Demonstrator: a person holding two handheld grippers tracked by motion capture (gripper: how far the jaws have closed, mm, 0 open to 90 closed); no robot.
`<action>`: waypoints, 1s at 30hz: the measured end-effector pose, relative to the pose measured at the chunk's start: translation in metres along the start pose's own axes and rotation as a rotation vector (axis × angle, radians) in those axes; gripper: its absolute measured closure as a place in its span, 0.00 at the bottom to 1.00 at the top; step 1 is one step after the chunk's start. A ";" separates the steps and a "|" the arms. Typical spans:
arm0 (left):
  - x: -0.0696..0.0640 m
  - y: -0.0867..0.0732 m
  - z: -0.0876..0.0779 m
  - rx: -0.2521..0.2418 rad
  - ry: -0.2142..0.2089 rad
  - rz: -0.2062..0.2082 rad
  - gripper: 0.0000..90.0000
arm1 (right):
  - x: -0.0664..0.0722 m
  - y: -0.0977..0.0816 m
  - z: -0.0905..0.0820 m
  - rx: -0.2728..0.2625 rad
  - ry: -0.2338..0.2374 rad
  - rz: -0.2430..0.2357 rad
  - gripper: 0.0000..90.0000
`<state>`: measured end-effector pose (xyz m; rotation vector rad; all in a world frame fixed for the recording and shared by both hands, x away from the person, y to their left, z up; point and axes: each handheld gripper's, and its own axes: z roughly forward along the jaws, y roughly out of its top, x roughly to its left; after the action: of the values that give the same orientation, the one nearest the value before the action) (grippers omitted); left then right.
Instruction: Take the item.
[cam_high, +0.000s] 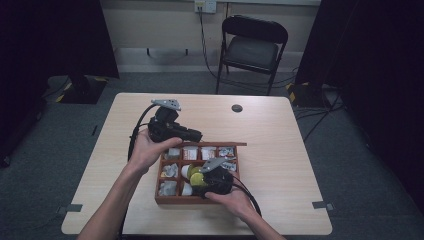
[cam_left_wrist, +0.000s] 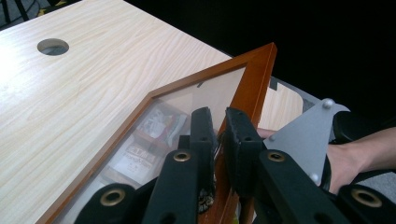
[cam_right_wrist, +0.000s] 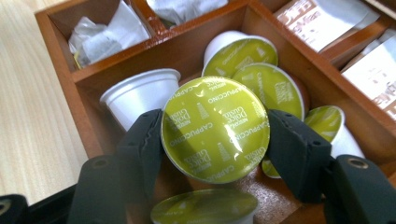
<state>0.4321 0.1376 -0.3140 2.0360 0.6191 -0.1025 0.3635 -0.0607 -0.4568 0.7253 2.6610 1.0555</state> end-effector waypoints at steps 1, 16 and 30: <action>0.000 0.000 0.000 0.000 -0.004 -0.004 0.91 | 0.000 0.000 -0.002 -0.007 0.001 0.007 0.42; 0.000 0.000 0.000 -0.003 -0.002 -0.001 0.91 | -0.003 -0.001 -0.023 -0.092 0.006 0.043 0.42; 0.001 0.000 0.000 -0.003 -0.003 -0.006 0.91 | -0.006 -0.014 -0.043 -0.125 -0.022 0.063 0.42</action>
<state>0.4326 0.1378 -0.3145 2.0307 0.6226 -0.1084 0.3489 -0.0982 -0.4349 0.7950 2.5419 1.2096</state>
